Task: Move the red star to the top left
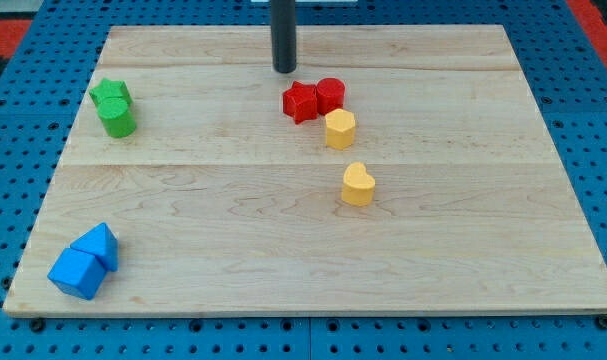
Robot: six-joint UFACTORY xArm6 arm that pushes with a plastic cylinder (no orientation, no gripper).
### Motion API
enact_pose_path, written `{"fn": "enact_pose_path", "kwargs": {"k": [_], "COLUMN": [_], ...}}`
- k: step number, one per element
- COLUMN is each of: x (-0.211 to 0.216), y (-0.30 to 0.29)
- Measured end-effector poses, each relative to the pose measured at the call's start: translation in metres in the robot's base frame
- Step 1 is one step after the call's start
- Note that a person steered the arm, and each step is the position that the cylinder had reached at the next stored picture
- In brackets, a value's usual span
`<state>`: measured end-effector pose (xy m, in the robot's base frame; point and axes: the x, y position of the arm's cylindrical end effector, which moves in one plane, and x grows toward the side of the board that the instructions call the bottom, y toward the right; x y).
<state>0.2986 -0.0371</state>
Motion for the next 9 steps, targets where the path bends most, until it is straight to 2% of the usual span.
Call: {"fn": "enact_pose_path", "kwargs": {"k": [1,2,3,6,8,9], "x": [0.046,0.065,0.073,0.112,0.104,0.064], "y": [-0.005,0.012,0.022,0.101,0.116,0.104]}}
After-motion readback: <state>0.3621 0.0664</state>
